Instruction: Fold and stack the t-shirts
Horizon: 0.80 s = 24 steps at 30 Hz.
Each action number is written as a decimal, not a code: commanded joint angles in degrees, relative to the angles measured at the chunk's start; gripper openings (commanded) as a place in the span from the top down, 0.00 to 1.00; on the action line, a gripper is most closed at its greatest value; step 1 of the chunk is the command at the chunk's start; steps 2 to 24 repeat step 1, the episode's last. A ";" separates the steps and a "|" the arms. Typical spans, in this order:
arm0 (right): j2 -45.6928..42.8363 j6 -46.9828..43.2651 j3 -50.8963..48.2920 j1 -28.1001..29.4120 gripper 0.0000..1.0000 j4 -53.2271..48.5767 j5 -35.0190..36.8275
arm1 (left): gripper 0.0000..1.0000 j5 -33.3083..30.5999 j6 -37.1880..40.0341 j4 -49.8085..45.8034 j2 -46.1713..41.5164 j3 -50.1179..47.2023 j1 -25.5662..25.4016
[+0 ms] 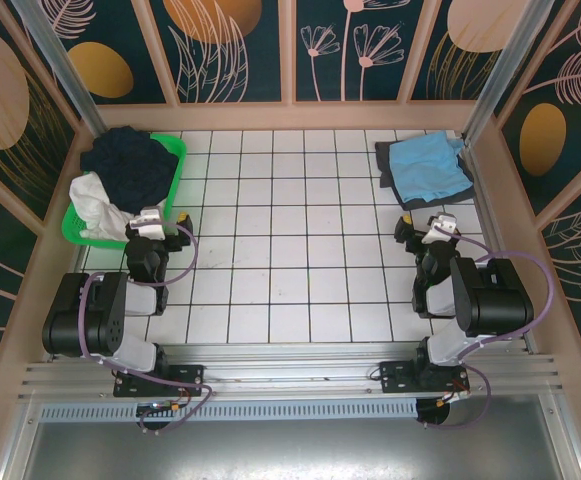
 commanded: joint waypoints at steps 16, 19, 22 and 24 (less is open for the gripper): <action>-0.66 0.40 1.18 0.09 0.01 1.02 -0.39 | 0.01 1.16 0.26 2.82 0.42 -0.47 0.08; -0.66 0.40 1.18 0.09 0.01 1.02 -0.39 | 0.01 1.16 0.26 2.82 0.42 -0.47 0.08; -0.66 0.40 1.18 0.09 0.01 1.02 -0.39 | 0.01 1.16 0.26 2.82 0.42 -0.47 0.08; -0.66 0.40 1.18 0.09 0.01 1.02 -0.39 | 0.01 1.16 0.26 2.82 0.42 -0.47 0.08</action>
